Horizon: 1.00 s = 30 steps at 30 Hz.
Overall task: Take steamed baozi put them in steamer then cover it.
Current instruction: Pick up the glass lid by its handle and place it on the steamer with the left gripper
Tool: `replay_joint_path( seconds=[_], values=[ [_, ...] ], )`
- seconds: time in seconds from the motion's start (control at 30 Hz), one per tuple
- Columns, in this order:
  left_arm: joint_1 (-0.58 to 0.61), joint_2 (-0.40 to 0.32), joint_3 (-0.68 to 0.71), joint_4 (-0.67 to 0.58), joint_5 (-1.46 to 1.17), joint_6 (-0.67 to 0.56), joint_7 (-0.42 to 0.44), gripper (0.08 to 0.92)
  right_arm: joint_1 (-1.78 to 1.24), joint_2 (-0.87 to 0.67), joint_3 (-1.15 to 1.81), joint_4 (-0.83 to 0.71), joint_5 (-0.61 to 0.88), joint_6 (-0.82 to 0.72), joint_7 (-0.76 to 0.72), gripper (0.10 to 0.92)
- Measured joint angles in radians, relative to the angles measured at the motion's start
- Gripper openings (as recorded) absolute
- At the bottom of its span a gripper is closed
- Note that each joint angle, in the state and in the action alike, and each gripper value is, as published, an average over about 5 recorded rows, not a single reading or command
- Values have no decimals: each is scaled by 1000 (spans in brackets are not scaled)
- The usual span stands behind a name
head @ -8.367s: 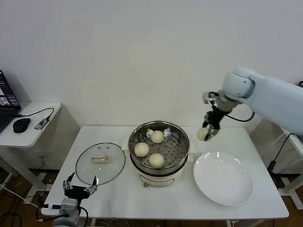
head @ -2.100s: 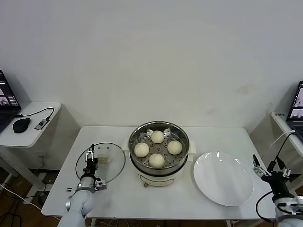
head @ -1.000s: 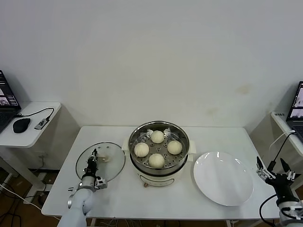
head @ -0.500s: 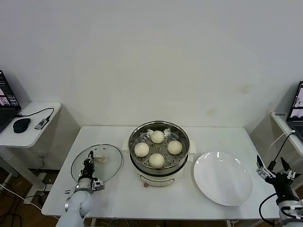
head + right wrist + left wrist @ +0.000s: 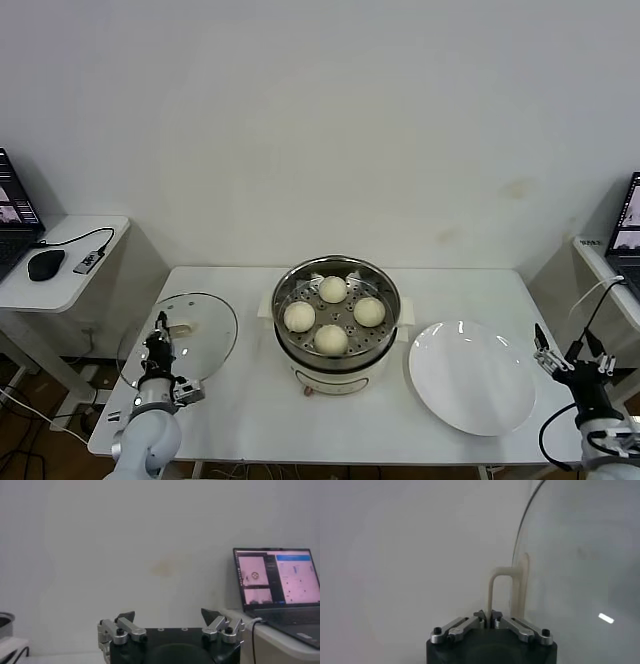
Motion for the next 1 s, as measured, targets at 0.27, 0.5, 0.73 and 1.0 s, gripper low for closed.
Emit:
replay_joint_path(
  seconds=[0.27, 0.5, 0.73, 1.0],
  values=[
    [15, -5, 23, -202, 43, 159, 117, 140, 11, 22, -5, 4, -29, -31, 8, 823],
    [-3, -24, 119, -350, 162, 295, 248, 140, 27, 42, -11, -3, -66, -46, 7, 823],
    [-50, -59, 233, -404, 291, 374, 366, 140, 25, 64, -10, -13, -106, -50, 3, 823],
    [-136, -116, 351, -391, 388, 417, 457, 140, 36, 90, -11, -32, -141, -49, 2, 823]
  ],
)
